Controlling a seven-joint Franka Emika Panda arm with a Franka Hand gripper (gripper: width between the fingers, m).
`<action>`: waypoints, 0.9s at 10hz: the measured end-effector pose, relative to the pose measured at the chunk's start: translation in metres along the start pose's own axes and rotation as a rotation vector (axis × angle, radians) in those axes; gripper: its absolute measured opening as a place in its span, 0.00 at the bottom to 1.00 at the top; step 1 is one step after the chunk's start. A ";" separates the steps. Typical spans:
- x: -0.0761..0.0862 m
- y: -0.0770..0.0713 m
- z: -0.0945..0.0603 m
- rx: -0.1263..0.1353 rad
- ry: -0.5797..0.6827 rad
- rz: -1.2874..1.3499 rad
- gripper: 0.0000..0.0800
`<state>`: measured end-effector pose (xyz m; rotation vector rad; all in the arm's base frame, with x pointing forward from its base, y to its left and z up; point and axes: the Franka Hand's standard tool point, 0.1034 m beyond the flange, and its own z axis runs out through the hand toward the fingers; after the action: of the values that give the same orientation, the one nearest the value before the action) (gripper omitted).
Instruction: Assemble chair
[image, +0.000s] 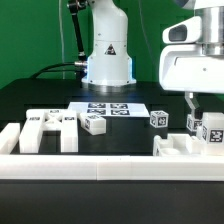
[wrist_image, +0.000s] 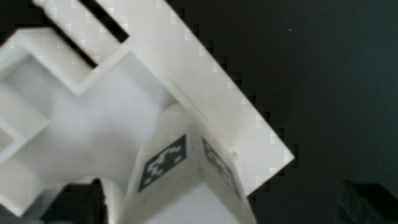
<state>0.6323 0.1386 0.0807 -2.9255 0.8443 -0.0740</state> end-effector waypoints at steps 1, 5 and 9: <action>0.001 0.000 0.000 0.002 0.003 -0.101 0.81; 0.003 0.002 0.000 -0.006 0.007 -0.393 0.81; 0.004 0.003 -0.001 -0.008 0.009 -0.535 0.65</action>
Offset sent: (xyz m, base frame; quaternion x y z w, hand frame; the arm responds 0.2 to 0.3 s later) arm -0.0013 -0.0011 0.0017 0.0015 0.0004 -0.1334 0.9911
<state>0.6342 0.1339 0.0811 -3.0698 0.0429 -0.1208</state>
